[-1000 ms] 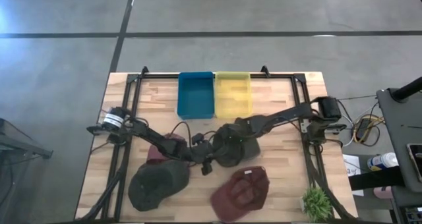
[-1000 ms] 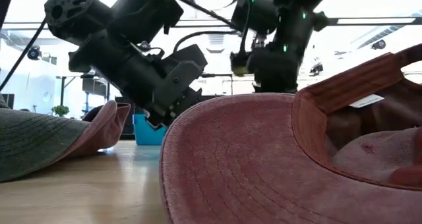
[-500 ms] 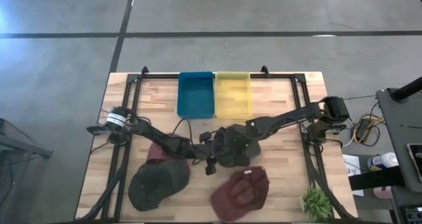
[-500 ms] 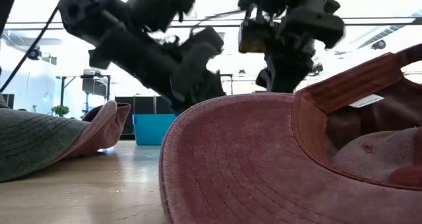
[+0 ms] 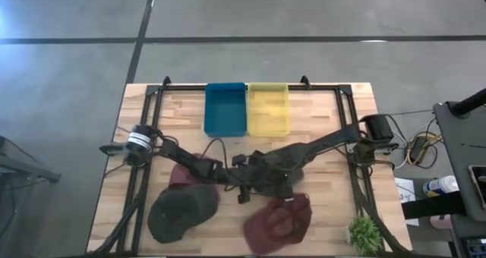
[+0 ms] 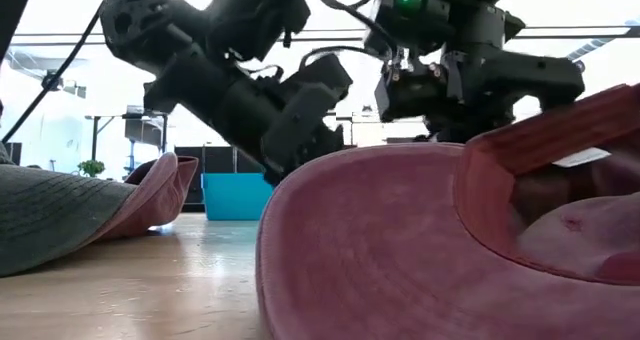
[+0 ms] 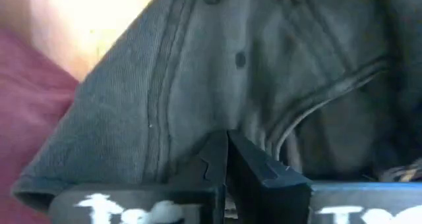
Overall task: Pick & Place hat
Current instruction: Put the black cap into the yellow bin
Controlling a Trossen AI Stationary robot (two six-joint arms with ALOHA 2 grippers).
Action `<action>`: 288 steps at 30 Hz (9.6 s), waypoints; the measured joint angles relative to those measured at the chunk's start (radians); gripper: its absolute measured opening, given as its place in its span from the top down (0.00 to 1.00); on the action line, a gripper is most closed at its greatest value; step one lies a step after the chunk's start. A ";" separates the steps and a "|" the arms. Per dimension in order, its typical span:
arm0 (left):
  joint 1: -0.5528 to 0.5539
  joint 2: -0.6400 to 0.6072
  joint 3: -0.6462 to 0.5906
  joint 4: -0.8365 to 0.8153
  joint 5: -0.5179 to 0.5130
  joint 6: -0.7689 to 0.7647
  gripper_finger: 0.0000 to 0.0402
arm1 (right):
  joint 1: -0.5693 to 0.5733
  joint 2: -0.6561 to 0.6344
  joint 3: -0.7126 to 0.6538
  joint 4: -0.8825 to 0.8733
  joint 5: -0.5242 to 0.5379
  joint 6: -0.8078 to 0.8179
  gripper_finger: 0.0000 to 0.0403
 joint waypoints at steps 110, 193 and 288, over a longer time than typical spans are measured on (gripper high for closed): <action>-0.044 -0.021 0.292 -0.394 -0.079 0.249 0.61 | 0.435 -0.074 0.222 -0.276 0.634 0.335 0.50; -0.223 -0.597 -0.119 -0.462 -0.438 -0.069 0.61 | -0.747 -0.329 0.461 -0.241 -0.559 0.134 0.97; 0.067 -0.671 -0.131 -0.528 -0.472 -0.246 0.61 | -0.766 0.304 1.006 -0.424 -0.161 -0.694 0.68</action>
